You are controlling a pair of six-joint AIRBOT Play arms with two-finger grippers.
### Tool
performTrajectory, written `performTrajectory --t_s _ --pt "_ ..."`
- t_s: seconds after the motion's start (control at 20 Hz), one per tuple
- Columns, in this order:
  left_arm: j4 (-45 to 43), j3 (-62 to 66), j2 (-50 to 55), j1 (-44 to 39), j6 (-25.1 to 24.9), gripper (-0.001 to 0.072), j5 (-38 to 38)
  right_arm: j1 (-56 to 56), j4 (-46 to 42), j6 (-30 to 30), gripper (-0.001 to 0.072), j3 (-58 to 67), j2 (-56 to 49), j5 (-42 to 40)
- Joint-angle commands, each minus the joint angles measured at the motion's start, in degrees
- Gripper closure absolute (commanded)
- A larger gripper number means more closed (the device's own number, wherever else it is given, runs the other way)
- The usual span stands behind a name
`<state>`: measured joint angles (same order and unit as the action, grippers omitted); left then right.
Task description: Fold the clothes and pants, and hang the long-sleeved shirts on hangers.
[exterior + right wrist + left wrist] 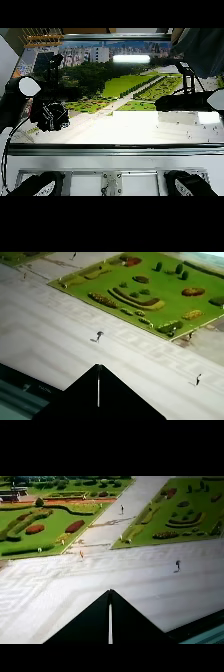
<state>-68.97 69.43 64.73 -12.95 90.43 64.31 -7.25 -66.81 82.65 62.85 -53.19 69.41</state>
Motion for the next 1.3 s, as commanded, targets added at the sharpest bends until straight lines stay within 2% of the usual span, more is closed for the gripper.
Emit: performTrajectory --t_s 0.0,0.45,0.5,0.55,0.6,0.7,0.8,1.05,1.25 --pt "0.0 -0.1 0.1 0.0 0.0 0.0702 -0.1 0.0 0.0 0.0 0.0693 -0.1 -0.1 -0.1" --pt "-0.3 0.1 4.7 0.0 0.3 0.0702 0.8 0.0 0.0 0.0 0.0692 -0.1 -0.4 0.0" --pt "-2.6 1.3 5.3 0.7 -0.4 0.061 1.4 0.0 0.0 0.0 0.0692 -0.1 -0.4 0.0" --pt "-6.7 3.7 5.8 2.0 -0.5 0.013 4.1 0.0 0.0 0.0 0.0692 -0.1 -0.4 0.0" --pt "-11.4 5.9 5.7 3.7 -0.1 -0.0009 5.9 0.0 0.0 0.0 0.0692 -0.1 -0.4 0.0" --pt "-22.9 9.7 5.5 8.0 1.6 -0.0007 9.1 0.0 0.0 0.0 0.0692 -0.1 -0.4 0.0" --pt "-27.8 9.5 5.5 14.0 4.1 -0.0007 8.6 0.0 0.0 0.0 0.0692 -0.1 -0.4 0.0" --pt "-20.5 -2.6 8.7 27.2 4.4 -0.0007 -1.7 0.0 0.0 0.0 0.0692 -0.1 -0.4 0.0" --pt "-10.4 -8.1 15.0 29.6 3.2 -0.0006 -5.6 0.0 0.0 0.0 0.0692 -0.1 -0.4 0.0"
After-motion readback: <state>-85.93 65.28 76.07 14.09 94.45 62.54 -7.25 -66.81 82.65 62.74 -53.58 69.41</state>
